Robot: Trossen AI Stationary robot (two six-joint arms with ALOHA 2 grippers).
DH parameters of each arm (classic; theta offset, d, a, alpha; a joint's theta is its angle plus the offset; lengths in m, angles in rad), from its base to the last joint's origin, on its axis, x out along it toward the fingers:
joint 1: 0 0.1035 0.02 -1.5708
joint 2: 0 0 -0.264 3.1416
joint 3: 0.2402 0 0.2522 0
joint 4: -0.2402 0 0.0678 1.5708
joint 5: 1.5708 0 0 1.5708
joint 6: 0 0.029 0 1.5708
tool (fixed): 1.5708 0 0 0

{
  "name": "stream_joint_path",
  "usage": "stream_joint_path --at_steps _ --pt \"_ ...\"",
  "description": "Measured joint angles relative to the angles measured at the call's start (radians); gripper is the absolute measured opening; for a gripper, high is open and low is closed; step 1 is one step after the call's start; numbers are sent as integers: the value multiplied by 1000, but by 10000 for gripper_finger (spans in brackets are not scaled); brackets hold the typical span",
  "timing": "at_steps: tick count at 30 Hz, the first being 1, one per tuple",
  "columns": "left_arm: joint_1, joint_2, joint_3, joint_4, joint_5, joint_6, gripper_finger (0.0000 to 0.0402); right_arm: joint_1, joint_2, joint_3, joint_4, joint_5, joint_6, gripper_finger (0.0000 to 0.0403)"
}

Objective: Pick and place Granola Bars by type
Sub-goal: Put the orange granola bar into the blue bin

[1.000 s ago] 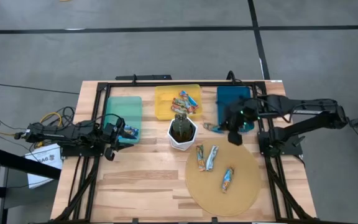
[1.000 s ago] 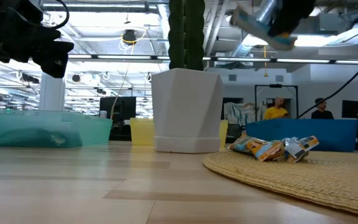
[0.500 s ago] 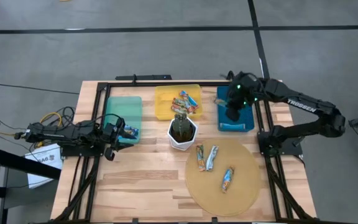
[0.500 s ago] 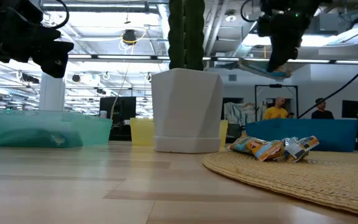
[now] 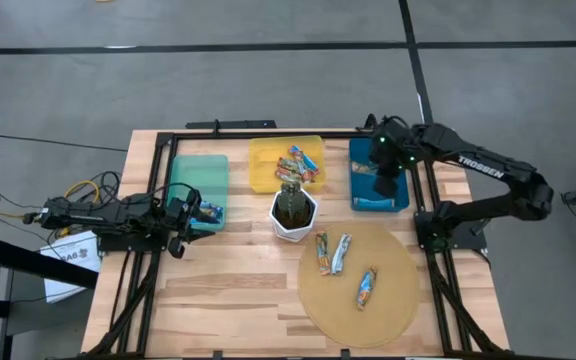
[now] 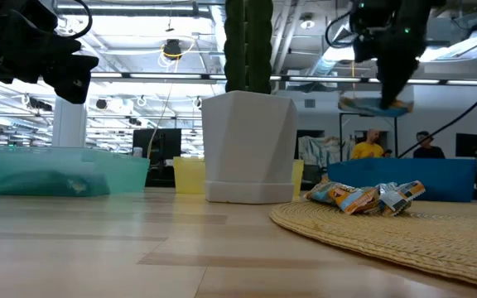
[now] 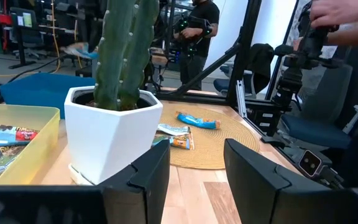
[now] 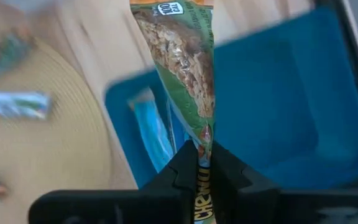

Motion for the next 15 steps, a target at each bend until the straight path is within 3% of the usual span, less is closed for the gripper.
stream_joint_path --at_steps 15 --pt "0 0 0 0 -1 0 144 5 22 -219 39 28 -33 13"
